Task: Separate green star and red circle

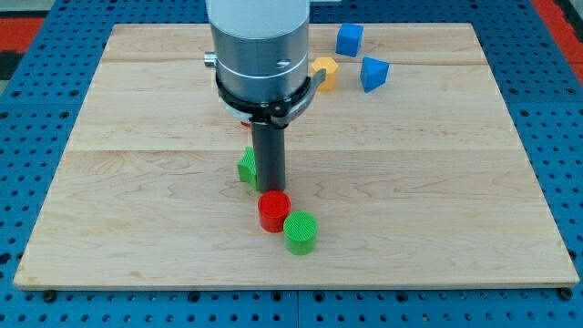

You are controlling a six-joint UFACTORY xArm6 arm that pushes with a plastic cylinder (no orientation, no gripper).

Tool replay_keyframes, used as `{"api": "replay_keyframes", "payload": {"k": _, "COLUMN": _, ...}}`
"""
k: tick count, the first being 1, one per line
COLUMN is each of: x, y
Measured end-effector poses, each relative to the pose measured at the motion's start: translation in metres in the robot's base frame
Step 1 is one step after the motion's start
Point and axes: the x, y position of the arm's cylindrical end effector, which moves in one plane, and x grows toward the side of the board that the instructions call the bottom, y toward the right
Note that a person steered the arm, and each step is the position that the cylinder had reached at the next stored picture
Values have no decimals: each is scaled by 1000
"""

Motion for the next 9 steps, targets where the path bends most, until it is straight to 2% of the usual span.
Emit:
{"api": "replay_keyframes", "payload": {"k": 3, "x": -13, "y": -1}}
{"api": "replay_keyframes", "payload": {"k": 5, "x": 19, "y": -1}}
{"api": "replay_keyframes", "payload": {"k": 8, "x": 27, "y": -45}}
{"api": "replay_keyframes", "payload": {"k": 9, "x": 58, "y": -52}}
